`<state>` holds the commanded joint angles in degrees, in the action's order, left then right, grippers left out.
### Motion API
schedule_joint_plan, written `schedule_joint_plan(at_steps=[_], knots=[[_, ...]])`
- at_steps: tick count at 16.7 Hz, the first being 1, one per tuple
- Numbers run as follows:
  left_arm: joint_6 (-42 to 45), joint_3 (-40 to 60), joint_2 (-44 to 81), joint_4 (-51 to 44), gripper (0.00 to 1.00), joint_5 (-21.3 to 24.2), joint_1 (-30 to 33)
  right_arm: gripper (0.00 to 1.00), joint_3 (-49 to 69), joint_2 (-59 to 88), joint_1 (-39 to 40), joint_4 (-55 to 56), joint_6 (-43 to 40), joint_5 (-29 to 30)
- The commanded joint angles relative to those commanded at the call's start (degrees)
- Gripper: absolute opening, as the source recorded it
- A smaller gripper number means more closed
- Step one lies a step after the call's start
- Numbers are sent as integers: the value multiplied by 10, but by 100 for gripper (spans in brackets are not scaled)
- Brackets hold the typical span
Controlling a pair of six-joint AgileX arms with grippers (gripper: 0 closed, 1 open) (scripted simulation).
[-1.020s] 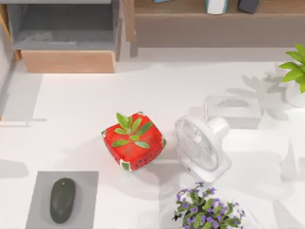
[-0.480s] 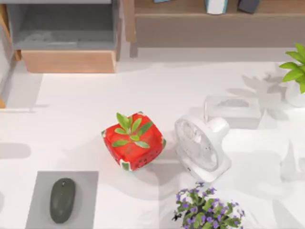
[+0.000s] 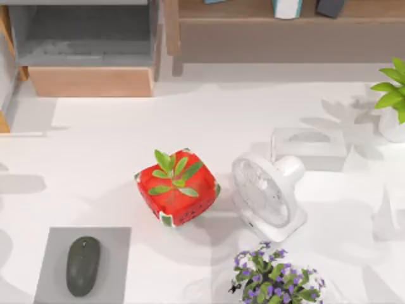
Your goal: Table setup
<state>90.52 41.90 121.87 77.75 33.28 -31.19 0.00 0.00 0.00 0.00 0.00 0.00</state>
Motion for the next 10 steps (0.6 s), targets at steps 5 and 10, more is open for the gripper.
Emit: schedule_joint_plan(at_steps=[5,10], knots=[[0,81,34,-39,0,-25,27,100,0,0,0,0,0,0],[-3,140,61,-76,0,-49,51,100,0,0,0,0,0,0]])
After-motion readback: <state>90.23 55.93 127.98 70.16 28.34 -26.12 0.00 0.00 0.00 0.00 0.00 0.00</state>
